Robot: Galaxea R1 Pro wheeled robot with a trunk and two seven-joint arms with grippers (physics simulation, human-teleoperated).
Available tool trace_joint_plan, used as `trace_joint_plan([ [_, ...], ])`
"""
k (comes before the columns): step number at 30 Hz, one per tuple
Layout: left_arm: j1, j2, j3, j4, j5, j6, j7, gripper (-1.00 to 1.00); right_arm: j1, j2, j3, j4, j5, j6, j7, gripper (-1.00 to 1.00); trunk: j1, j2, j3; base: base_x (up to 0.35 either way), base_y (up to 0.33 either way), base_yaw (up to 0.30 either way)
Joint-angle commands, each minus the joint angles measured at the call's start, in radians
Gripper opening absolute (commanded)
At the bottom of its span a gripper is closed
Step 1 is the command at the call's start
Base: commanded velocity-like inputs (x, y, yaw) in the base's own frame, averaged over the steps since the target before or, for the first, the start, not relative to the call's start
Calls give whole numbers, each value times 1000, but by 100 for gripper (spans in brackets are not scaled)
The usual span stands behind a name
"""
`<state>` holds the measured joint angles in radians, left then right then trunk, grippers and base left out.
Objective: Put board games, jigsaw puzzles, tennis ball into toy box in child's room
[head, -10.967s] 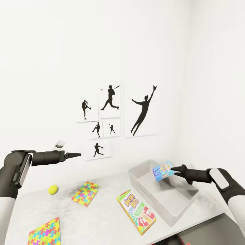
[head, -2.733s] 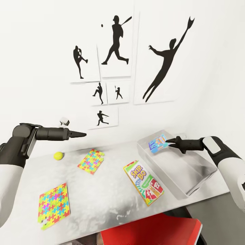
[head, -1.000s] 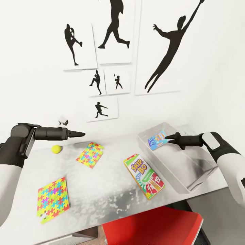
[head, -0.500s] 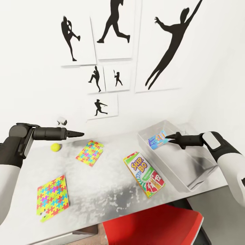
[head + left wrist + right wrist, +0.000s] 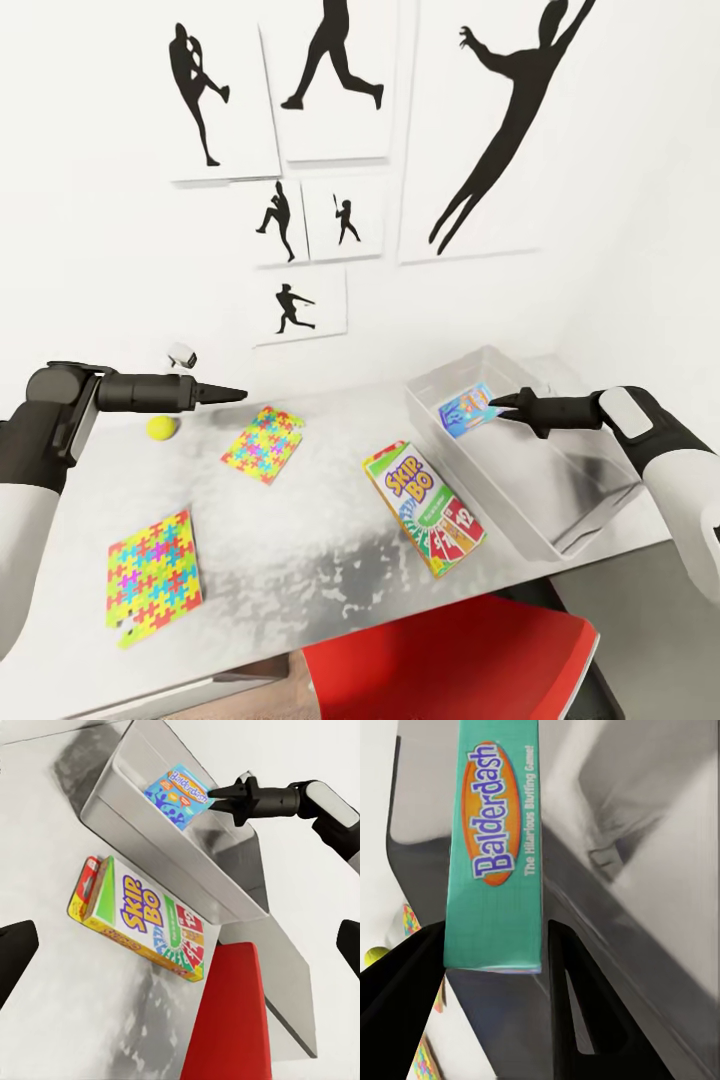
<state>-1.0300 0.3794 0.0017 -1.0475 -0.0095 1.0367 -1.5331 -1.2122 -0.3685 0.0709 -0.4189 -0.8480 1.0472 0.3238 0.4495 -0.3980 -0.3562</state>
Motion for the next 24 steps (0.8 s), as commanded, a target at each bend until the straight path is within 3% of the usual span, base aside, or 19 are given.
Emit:
trace_joint_plan([
  [1, -1, 1, 0, 0, -1, 11, -4, 100, -1, -1, 7, 0, 3, 0, 9, -100, 1, -2, -3, 0, 0, 18],
  [19, -1, 12, 0, 0, 0, 11, -4, 100, 0, -1, 6, -31, 3, 0, 9, -100, 1, -2, -6, 0, 0, 2],
  [20, -1, 12, 0, 0, 0, 11, -4, 100, 0, -1, 6, -31, 3, 0, 8, 100, 1, -2, -6, 0, 0, 0],
  [24, -1, 15, 0, 0, 0, 11, -4, 100, 0, -1, 6, -31, 3, -2, 8, 100, 1, -2, -6, 0, 0, 0],
])
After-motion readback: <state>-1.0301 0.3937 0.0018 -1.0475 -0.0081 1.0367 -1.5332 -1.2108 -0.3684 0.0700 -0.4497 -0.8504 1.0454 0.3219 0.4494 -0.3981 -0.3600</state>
